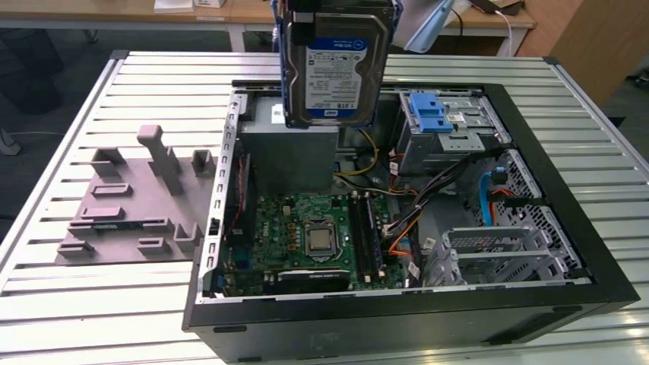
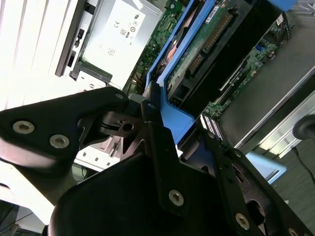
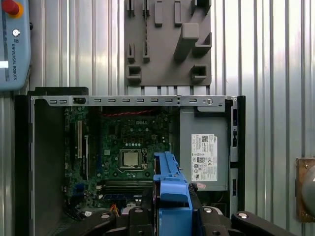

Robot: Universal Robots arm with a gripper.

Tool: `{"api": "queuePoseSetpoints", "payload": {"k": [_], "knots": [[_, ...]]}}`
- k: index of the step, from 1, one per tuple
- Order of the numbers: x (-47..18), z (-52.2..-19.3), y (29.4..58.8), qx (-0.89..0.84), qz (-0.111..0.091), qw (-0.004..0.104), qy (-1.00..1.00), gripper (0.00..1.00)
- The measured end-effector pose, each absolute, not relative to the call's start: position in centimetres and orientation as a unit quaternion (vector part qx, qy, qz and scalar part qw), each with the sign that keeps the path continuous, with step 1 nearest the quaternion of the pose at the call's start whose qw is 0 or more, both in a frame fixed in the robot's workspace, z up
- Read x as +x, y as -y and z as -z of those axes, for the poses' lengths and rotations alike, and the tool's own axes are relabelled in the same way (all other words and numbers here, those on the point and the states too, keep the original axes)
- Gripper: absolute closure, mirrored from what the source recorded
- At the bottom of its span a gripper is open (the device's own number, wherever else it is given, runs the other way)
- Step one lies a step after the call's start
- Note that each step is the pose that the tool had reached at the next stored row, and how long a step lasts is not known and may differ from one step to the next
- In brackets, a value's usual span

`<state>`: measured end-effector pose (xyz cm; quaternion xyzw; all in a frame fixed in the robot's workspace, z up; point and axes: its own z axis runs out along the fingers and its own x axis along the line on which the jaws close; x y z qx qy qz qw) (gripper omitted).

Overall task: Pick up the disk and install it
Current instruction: 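Pick up the disk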

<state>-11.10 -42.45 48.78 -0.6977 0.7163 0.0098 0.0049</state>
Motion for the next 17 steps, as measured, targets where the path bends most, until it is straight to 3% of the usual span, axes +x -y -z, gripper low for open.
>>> {"api": "queuePoseSetpoints", "payload": {"k": [17], "knots": [[-9.3,-48.8,42.8,-0.692,-0.01,0.005,-0.722,0.64]]}}
